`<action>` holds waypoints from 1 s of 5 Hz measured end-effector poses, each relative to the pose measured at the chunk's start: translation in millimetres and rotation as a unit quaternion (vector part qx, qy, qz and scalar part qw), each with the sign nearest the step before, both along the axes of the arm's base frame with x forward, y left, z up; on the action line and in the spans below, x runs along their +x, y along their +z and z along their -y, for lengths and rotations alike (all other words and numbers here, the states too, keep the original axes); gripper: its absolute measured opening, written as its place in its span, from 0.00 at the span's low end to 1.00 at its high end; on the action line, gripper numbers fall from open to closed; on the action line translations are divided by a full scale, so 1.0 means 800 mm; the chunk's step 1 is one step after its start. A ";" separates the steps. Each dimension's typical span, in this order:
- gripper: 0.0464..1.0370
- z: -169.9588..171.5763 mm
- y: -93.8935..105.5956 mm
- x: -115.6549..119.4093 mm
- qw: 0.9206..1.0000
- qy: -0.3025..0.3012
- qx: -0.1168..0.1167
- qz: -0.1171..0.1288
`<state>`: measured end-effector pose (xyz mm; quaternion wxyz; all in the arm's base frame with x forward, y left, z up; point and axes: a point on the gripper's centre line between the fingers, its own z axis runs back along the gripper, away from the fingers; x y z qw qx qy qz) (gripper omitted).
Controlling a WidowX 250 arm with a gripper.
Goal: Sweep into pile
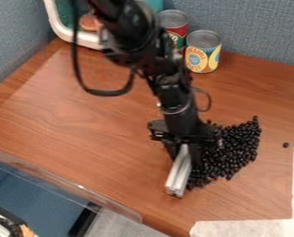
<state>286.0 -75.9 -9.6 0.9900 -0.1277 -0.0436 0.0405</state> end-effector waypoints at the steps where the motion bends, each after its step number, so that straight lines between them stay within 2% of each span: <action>1: 0.34 0.007 0.001 0.012 1.000 0.016 -0.008 -0.003; 2: 0.34 0.005 0.000 0.009 1.000 0.022 -0.003 -0.010; 3: 0.34 -0.015 0.009 -0.003 0.999 0.044 -0.005 -0.021; 4: 0.34 -0.042 0.049 -0.005 0.998 0.063 -0.009 0.015; 5: 0.34 -0.081 0.065 -0.009 0.997 0.063 0.007 0.039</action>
